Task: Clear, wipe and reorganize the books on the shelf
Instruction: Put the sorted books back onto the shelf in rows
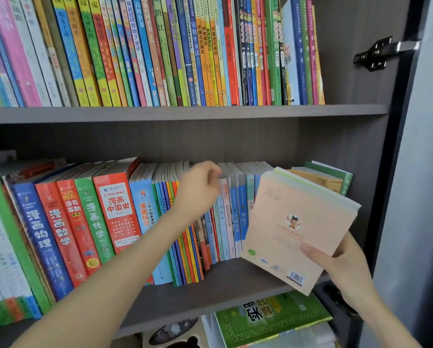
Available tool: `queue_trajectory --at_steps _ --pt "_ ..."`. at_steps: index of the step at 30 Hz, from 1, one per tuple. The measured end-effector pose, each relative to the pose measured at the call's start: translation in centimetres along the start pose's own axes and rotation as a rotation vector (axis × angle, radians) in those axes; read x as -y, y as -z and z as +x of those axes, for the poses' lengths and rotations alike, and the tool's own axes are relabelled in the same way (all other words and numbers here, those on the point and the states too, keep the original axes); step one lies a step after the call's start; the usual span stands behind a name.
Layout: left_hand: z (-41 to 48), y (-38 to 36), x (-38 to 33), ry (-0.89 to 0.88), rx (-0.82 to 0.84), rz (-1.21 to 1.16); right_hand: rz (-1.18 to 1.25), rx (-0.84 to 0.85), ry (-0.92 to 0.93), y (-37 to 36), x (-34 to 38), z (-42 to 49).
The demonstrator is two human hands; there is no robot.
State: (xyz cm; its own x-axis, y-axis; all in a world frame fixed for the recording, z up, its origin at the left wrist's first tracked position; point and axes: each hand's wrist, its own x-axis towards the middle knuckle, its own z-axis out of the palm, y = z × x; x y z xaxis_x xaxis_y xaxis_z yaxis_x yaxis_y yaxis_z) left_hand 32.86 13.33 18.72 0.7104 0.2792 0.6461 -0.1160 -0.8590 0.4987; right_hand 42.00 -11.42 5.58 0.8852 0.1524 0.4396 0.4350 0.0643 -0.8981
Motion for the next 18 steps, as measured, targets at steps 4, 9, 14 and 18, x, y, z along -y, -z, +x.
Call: queue_trajectory --at_steps 4,9,14,18 --pt "3.3 -0.9 0.2 -0.118 0.123 0.373 -0.058 0.05 -0.002 -0.3 0.4 -0.2" --pt "5.9 -2.2 -0.1 -0.136 0.253 0.575 -0.061 0.065 -0.014 -0.2 0.3 -0.2" --pt "6.3 -2.5 0.2 -0.114 0.234 0.56 -0.048 0.065 -0.023 0.1 0.2 0.1" --pt "6.1 -2.9 0.0 -0.056 0.228 0.555 -0.042 0.075 -0.027 0.2 0.2 -0.1"
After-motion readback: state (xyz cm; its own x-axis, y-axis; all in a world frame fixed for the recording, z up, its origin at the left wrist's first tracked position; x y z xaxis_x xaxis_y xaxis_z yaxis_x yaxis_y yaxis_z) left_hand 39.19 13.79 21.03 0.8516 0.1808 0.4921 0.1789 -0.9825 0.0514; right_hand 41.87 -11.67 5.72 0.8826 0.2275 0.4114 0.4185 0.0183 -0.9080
